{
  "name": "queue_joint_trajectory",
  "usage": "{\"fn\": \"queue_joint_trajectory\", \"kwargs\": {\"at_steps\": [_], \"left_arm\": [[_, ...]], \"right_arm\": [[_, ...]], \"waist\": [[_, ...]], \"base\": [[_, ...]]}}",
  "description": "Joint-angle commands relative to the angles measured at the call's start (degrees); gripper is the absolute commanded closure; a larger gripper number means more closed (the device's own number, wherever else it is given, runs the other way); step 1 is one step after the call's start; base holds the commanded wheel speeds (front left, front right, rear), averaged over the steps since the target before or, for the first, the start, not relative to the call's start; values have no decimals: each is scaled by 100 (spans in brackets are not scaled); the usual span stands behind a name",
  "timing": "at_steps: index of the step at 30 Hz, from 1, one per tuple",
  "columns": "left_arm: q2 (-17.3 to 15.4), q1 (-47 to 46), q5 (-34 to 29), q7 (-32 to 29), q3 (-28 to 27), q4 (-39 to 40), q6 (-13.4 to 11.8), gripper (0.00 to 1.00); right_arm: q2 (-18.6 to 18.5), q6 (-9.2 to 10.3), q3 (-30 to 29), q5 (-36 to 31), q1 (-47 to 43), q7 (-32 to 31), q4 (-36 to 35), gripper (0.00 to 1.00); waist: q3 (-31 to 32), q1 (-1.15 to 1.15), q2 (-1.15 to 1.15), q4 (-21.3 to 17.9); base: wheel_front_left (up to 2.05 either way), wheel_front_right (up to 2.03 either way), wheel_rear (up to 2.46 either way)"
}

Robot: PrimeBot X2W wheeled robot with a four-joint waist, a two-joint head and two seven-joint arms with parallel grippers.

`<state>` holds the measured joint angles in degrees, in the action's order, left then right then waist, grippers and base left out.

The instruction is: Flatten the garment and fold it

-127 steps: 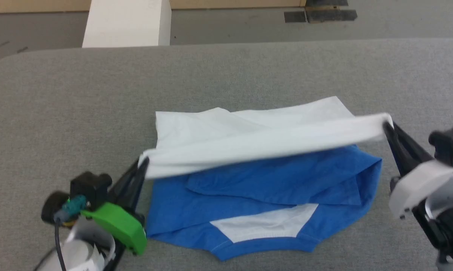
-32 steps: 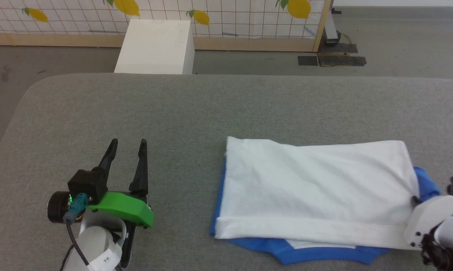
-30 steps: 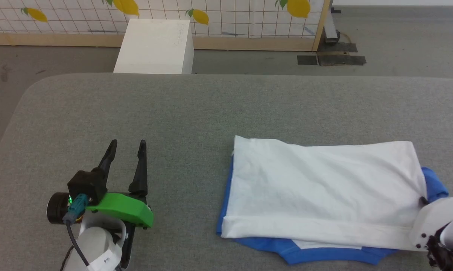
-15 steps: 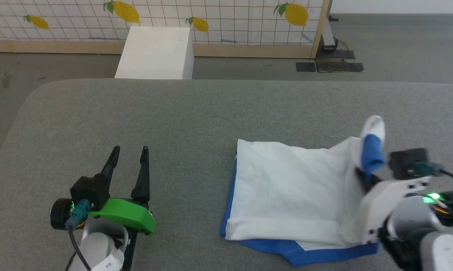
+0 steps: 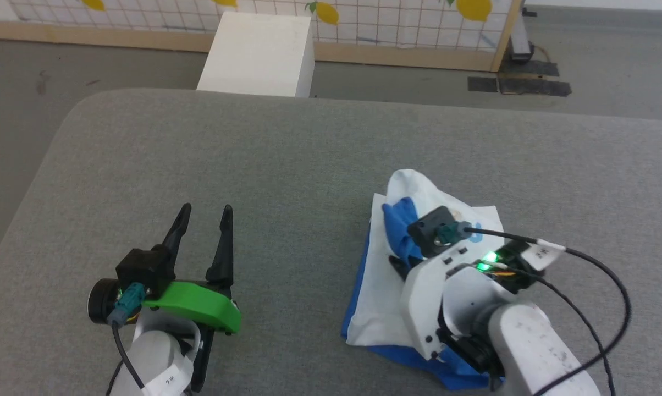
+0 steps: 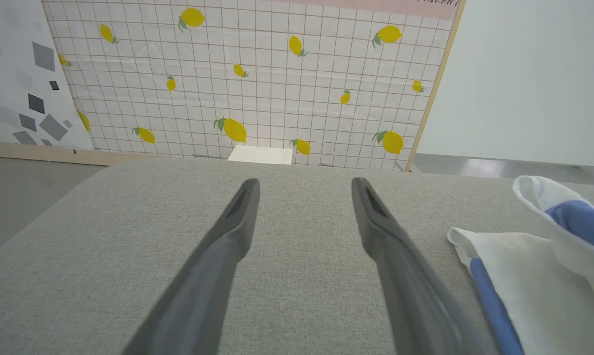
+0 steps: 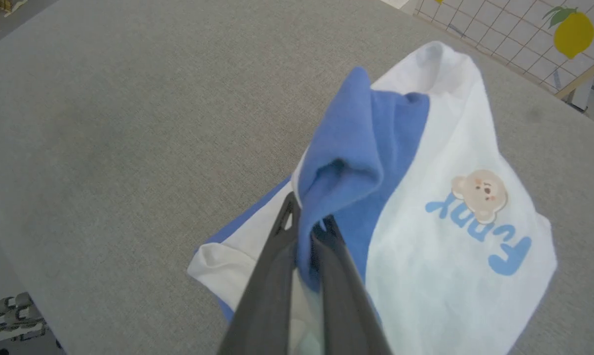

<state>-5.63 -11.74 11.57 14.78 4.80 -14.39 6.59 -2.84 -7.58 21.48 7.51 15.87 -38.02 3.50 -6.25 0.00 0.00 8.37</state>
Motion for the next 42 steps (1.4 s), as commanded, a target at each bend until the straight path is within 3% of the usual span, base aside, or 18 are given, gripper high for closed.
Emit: {"fn": "queue_joint_trajectory", "kwargs": {"at_steps": [1, 8, 9, 10, 11, 17, 24, 29, 35, 42], "left_arm": [[30, -99, -43, 22, 0, -14, 41, 0], [68, -222, -54, 22, -43, -18, 62, 0], [74, -230, -57, 22, -49, -19, 64, 0], [82, -238, -60, 22, -56, -21, 66, 0], [90, -242, -59, 22, -60, -26, 68, 0], [117, -191, -73, 22, -148, -30, 75, 0], [105, -118, -116, 22, -240, 29, 81, 0], [104, -42, -135, 22, -286, 80, 83, 0], [111, 16, -149, 22, -298, 137, 86, 0], [118, 21, -143, 22, -291, 165, 88, 0]], "right_arm": [[-4, 9, 92, 16, 176, 59, 189, 100], [-4, 9, 382, 460, 626, -147, 1347, 100], [-4, 9, 413, 506, 660, -229, 1479, 93], [-4, 9, 473, 543, 706, -312, 1609, 53], [-4, 9, 496, 599, 733, -336, 1678, 0], [-4, 9, 621, 994, 828, 29, 1546, 0], [-4, 9, 250, 1390, 693, 1958, 165, 0], [-4, 9, -812, 1172, 136, 3167, -569, 0], [-4, 9, -2041, 1384, -641, 3310, -408, 0], [-4, 9, -2187, 2125, -866, 2728, 701, 0]], "waist": [[-138, 0, 0, 142], [-318, 0, 0, 251], [-331, 0, 0, 254], [-344, 0, 0, 254], [-348, 0, 0, 252], [-292, 0, 0, 114], [-138, 0, 0, -114], [-13, 0, 0, -252], [45, 0, 0, -321], [18, 0, 0, -313]], "base": [[0, 0, 0], [0, 0, 0], [0, 0, 0], [0, 0, 0], [0, 0, 0], [0, 0, 0], [0, 0, 0], [0, 0, 0], [0, 0, 0], [0, 0, 0]]}}
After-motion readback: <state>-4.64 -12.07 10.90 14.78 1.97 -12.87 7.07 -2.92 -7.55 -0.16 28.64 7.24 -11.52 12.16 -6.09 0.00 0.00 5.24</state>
